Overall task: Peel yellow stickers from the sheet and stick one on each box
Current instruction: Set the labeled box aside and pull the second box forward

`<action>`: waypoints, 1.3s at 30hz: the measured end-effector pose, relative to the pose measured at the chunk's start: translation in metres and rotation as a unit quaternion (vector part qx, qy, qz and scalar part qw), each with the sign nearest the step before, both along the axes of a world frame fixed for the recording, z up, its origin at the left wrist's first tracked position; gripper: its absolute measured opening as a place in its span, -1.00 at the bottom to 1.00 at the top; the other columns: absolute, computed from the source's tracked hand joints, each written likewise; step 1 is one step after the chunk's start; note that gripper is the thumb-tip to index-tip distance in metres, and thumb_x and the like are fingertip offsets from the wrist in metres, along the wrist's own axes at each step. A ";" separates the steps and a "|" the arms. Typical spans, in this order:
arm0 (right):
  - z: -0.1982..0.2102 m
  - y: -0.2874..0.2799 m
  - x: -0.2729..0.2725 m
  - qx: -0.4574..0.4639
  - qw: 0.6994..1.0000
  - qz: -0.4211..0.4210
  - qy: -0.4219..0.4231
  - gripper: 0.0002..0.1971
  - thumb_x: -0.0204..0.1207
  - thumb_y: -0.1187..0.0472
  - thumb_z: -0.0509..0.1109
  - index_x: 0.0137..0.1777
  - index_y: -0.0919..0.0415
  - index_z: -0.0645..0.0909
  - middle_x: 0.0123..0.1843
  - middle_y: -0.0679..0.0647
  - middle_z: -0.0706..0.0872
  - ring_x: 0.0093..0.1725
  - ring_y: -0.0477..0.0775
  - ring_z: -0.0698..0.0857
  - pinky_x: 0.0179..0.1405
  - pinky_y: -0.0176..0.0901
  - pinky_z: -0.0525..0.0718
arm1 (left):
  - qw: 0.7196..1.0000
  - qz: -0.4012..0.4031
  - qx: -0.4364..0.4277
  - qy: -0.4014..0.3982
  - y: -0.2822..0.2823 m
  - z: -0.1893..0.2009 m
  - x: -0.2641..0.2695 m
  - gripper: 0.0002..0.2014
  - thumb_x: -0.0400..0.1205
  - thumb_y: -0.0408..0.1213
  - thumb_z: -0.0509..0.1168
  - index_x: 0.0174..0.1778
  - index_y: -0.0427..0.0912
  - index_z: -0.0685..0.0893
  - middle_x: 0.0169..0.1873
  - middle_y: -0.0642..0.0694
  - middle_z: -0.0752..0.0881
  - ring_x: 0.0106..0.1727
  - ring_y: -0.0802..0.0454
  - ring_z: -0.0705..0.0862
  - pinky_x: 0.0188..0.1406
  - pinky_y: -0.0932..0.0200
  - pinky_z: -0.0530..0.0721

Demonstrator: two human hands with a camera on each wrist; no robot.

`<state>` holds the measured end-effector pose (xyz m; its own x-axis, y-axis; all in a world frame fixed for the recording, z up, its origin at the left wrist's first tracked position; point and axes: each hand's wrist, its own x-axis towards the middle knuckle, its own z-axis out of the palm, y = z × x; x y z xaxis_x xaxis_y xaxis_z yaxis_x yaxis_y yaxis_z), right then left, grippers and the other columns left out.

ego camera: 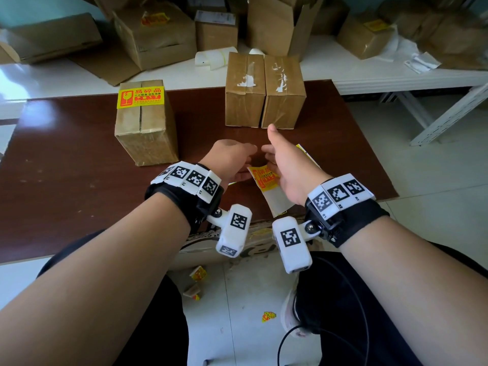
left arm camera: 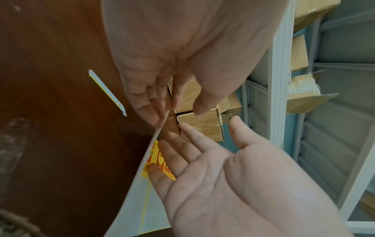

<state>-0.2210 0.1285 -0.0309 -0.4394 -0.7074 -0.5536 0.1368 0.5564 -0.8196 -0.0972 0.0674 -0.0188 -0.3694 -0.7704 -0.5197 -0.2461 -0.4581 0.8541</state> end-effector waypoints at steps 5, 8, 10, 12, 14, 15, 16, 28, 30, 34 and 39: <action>0.002 0.001 0.001 -0.001 1.000 0.013 -0.008 -0.01 0.60 -0.68 0.13 0.76 0.05 0.57 0.89 0.11 0.43 0.89 0.25 0.34 0.90 0.47 0.19 | 0.996 -0.081 -0.012 -0.045 0.006 -0.003 0.004 -0.68 0.64 -0.52 0.54 0.28 -0.28 0.67 0.17 -0.28 0.80 0.15 -0.13 0.88 0.12 -0.04 0.91; 0.004 0.001 0.002 0.002 1.000 0.014 -0.003 -0.09 0.71 -0.61 0.10 0.76 0.06 0.56 0.89 0.13 0.42 0.90 0.24 0.34 0.90 0.44 0.16 | 0.993 -0.103 -0.028 -0.058 0.008 -0.007 0.005 -0.68 0.65 -0.63 0.46 0.21 -0.18 0.68 0.26 -0.31 0.78 0.20 -0.21 0.87 0.23 -0.16 0.89; 0.007 0.001 0.002 -0.001 1.000 0.002 0.001 -0.13 0.70 -0.61 0.14 0.70 0.05 0.63 0.87 0.14 0.47 0.87 0.26 0.39 0.89 0.46 0.22 | 0.991 -0.102 -0.056 -0.067 0.007 -0.006 0.006 -0.71 0.68 -0.65 0.40 0.19 -0.20 0.72 0.23 -0.30 0.80 0.18 -0.21 0.88 0.23 -0.16 0.88; 0.010 0.002 0.000 -0.008 1.000 -0.011 0.004 -0.15 0.69 -0.61 0.15 0.65 0.03 0.66 0.86 0.15 0.48 0.86 0.27 0.40 0.88 0.47 0.23 | 0.989 -0.095 -0.089 -0.075 0.003 -0.005 0.009 -0.73 0.72 -0.64 0.35 0.19 -0.22 0.76 0.17 -0.29 0.83 0.13 -0.18 0.89 0.18 -0.13 0.90; 0.020 0.006 -0.002 -0.023 0.999 -0.028 -0.004 -0.18 0.74 -0.57 0.13 0.68 0.04 0.64 0.87 0.16 0.47 0.87 0.25 0.40 0.84 0.36 0.27 | 0.985 -0.083 -0.129 -0.076 -0.001 -0.002 0.012 -0.70 0.74 -0.62 0.32 0.08 -0.11 0.79 0.11 -0.29 0.86 0.08 -0.18 0.91 0.15 -0.15 0.91; 0.026 0.010 -0.004 -0.033 0.999 -0.036 -0.012 -0.19 0.77 -0.54 0.13 0.72 0.05 0.61 0.87 0.16 0.46 0.87 0.24 0.40 0.76 0.32 0.31 | 0.983 -0.072 -0.152 -0.079 -0.003 -0.001 0.015 -0.68 0.74 -0.59 0.34 0.03 -0.03 0.80 0.07 -0.26 0.88 0.06 -0.18 0.92 0.15 -0.18 0.91; 0.033 0.014 -0.006 -0.043 0.998 -0.045 -0.019 -0.20 0.80 -0.51 0.12 0.75 0.06 0.58 0.88 0.16 0.44 0.87 0.22 0.40 0.72 0.29 0.33 | 0.980 -0.059 -0.171 -0.079 -0.006 0.001 0.017 -0.68 0.75 -0.54 0.35 0.00 0.03 0.80 0.02 -0.22 0.90 0.05 -0.16 0.92 0.16 -0.20 0.90; 0.058 0.058 -0.008 -0.073 0.936 0.064 0.340 -0.38 0.76 0.01 0.55 0.80 -0.08 0.53 0.91 0.05 0.39 0.95 0.16 0.23 0.95 0.43 0.12 | 0.958 0.000 -0.282 0.048 -0.014 0.013 0.030 -0.81 0.80 -0.45 0.36 0.24 -0.16 0.82 -0.10 -0.11 0.87 -0.15 0.14 0.83 -0.02 0.26 0.79; 0.059 0.053 -0.009 -0.040 0.906 0.116 0.404 -0.45 0.76 0.03 0.54 0.74 -0.10 0.60 0.80 0.03 0.57 0.92 0.18 0.30 0.94 0.51 -0.16 | 0.954 0.010 -0.295 0.057 -0.016 0.013 0.029 -0.80 0.80 -0.45 0.37 0.30 -0.24 0.80 -0.11 -0.11 0.86 -0.20 0.25 0.78 -0.08 0.36 0.75; 0.047 0.044 -0.014 -0.069 0.910 0.128 0.388 -0.67 0.67 0.06 0.59 0.42 -0.10 0.84 0.20 -0.21 0.91 0.39 0.05 0.83 0.72 0.52 0.50 | 0.949 0.042 -0.304 0.072 -0.022 0.012 0.029 -0.80 0.79 -0.42 0.40 0.31 -0.28 0.81 -0.07 -0.14 0.88 -0.18 0.27 0.80 -0.08 0.38 0.73; 0.046 0.040 -0.017 -0.097 0.925 0.135 0.341 -0.88 0.76 0.18 0.53 0.11 0.04 0.92 -0.06 -0.06 0.95 0.00 -0.01 0.91 0.15 0.21 0.89 | 0.942 0.071 -0.315 0.088 -0.028 0.009 0.028 -0.83 0.77 -0.41 0.44 0.25 -0.32 0.82 -0.13 -0.11 0.89 -0.20 0.30 0.81 -0.10 0.37 0.73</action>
